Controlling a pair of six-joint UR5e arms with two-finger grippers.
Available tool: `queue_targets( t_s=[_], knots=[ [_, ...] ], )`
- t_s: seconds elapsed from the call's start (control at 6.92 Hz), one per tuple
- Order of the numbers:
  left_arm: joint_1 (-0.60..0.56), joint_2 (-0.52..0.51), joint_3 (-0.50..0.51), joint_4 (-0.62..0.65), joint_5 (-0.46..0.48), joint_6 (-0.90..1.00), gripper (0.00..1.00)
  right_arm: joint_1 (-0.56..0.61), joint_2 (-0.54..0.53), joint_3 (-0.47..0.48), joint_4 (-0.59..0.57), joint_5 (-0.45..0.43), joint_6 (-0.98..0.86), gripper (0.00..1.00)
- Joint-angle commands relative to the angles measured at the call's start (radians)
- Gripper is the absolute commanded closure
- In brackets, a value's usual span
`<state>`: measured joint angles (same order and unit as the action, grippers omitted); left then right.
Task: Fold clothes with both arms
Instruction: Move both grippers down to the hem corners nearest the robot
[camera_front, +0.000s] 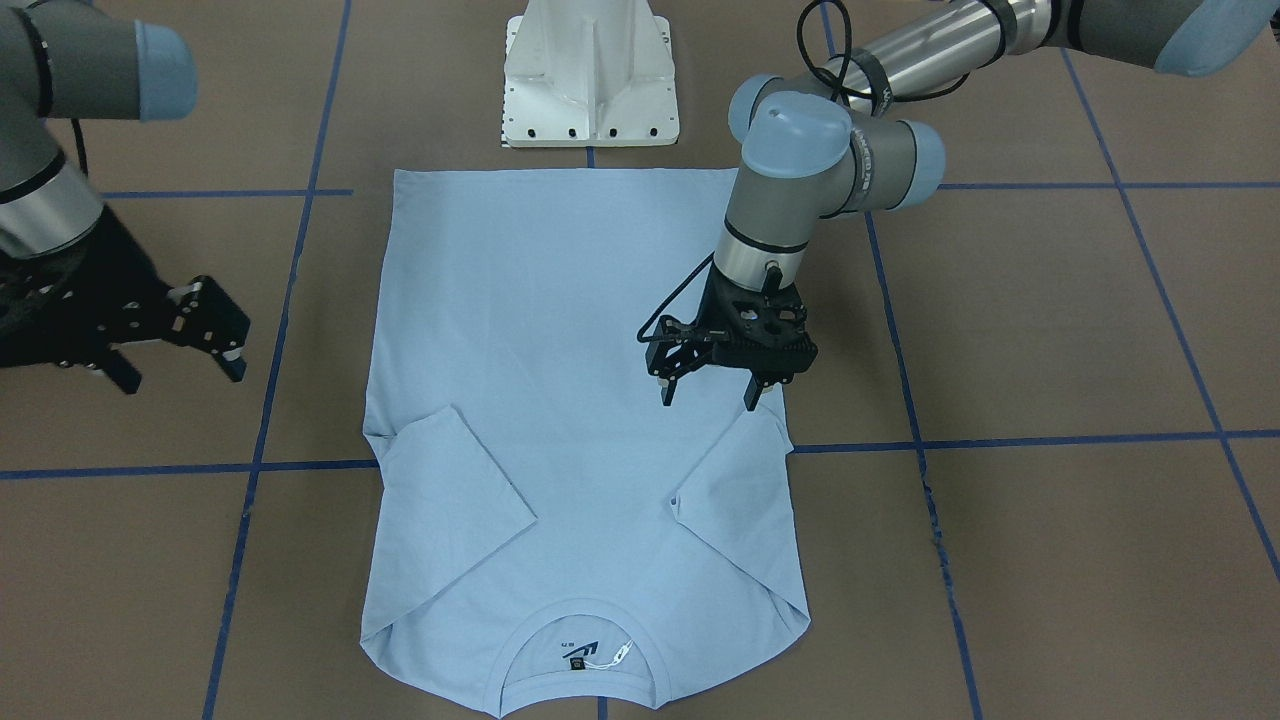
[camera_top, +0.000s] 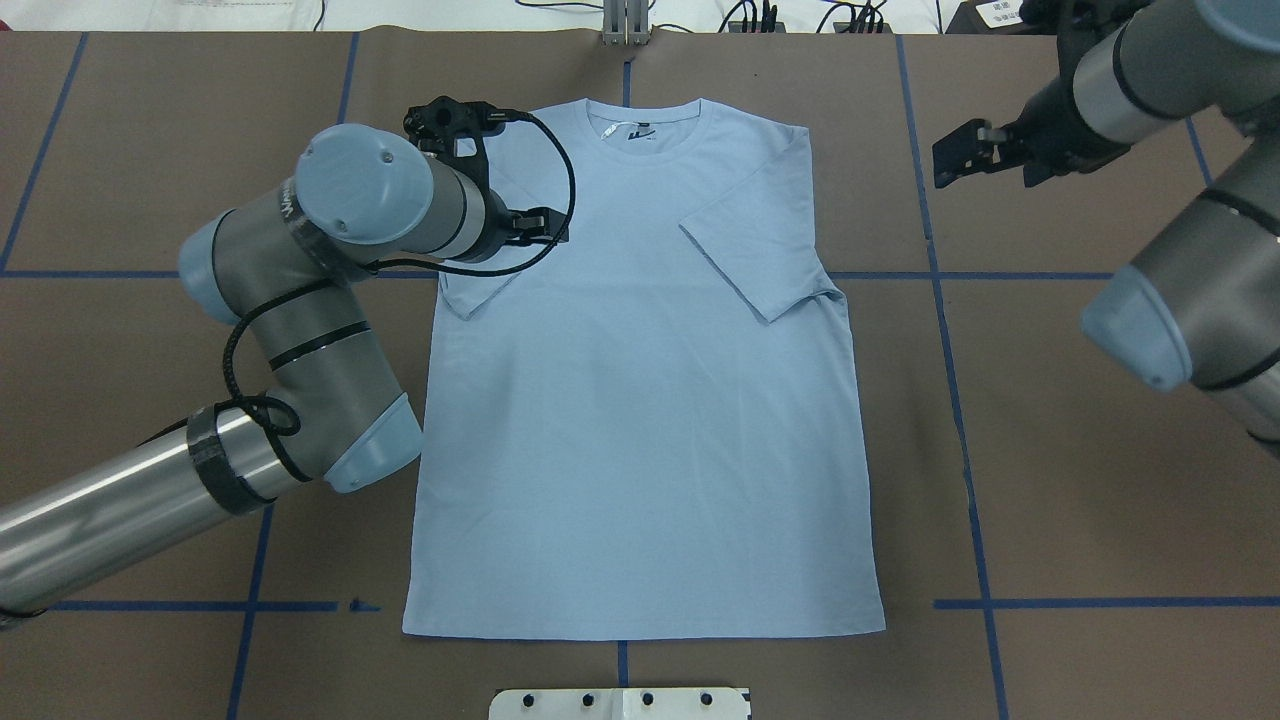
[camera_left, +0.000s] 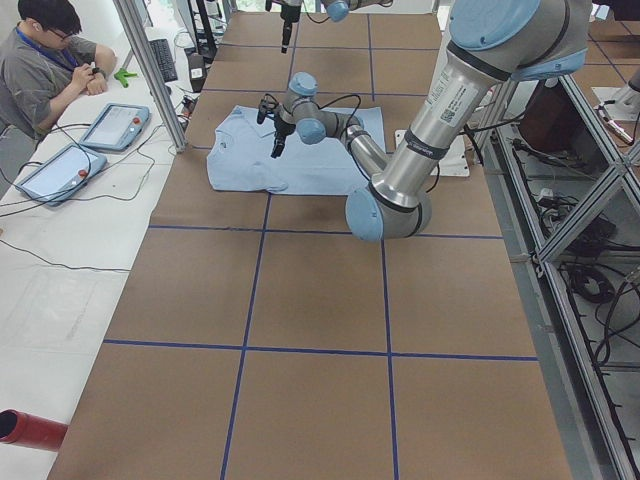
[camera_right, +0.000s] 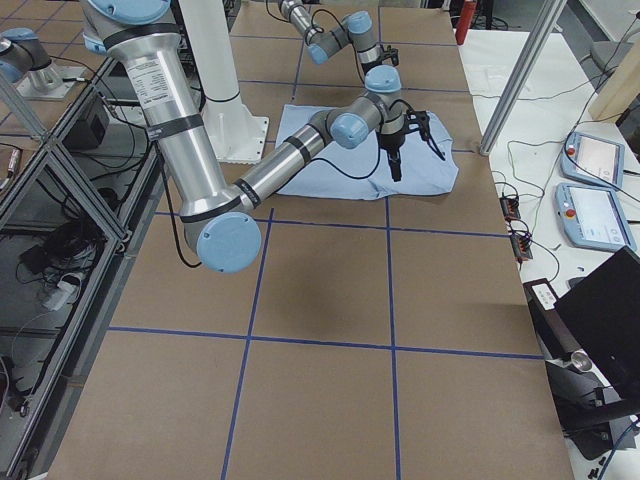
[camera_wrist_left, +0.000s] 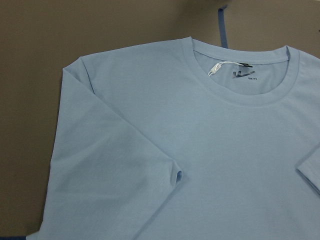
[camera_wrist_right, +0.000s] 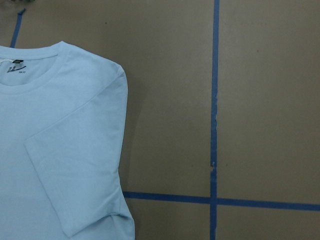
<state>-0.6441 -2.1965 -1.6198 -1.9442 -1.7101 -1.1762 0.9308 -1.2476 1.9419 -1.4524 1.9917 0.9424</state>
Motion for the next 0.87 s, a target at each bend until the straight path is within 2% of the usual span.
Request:
queue_targets(
  t_s=[0.0, 0.14, 0.29, 0.43, 0.58, 0.72],
  knots=[
    [0.078, 0.160, -0.214, 0.008, -0.002, -0.011, 0.00, -0.290, -0.117, 0.180, 0.038, -0.255, 0.378, 0.00],
    [0.104, 0.250, -0.320, 0.007, -0.002, -0.025, 0.00, -0.482, -0.186, 0.266, 0.070, -0.445, 0.561, 0.00],
    [0.160, 0.365, -0.406, 0.001, 0.038, -0.089, 0.00, -0.613, -0.241, 0.326, 0.072, -0.535, 0.687, 0.01],
    [0.238, 0.436, -0.473, -0.001, 0.105, -0.121, 0.00, -0.717, -0.287, 0.371, 0.070, -0.603, 0.820, 0.02],
    [0.306, 0.489, -0.508, -0.002, 0.113, -0.238, 0.00, -0.819, -0.333, 0.402, 0.070, -0.714, 0.904, 0.04],
    [0.410, 0.523, -0.518, -0.001, 0.200, -0.358, 0.11, -0.855, -0.349, 0.410, 0.070, -0.734, 0.945, 0.06]
  ],
)
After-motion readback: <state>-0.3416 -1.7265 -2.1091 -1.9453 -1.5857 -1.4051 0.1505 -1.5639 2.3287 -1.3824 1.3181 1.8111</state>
